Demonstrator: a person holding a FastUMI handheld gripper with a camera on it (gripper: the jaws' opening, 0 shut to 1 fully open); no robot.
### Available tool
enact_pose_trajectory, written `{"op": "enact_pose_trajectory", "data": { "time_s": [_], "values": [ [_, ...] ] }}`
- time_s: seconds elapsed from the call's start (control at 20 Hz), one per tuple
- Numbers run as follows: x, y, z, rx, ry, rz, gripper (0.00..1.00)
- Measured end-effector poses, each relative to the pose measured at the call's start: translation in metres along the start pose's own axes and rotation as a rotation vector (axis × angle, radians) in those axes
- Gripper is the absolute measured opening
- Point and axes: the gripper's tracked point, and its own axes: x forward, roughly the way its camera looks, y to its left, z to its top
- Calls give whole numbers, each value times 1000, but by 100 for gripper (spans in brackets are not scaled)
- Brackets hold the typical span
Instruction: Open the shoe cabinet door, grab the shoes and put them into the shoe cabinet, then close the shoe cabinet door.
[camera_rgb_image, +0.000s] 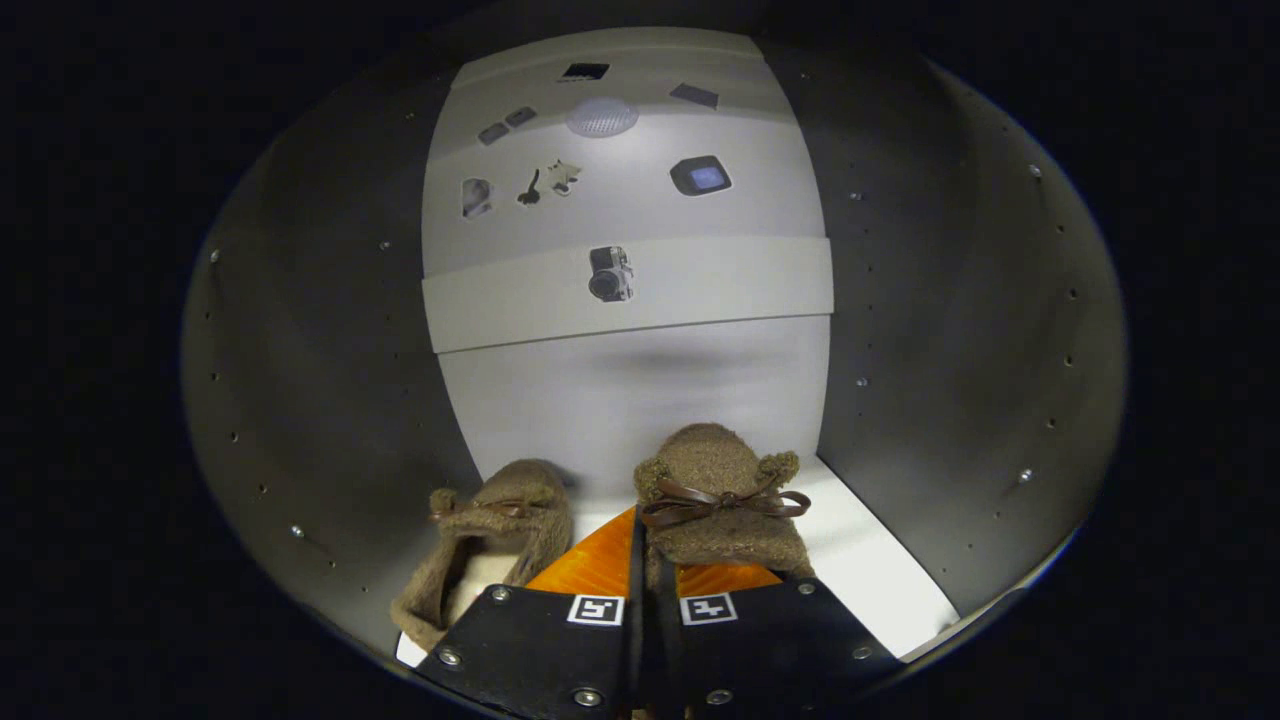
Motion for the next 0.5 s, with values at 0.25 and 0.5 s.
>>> {"op": "enact_pose_trajectory", "data": {
  "time_s": [0.25,0.5],
  "values": [
    [29,2,-9,-20,45,0,7],
    [31,-3,-13,-6,83,-20,17]
  ]
}}
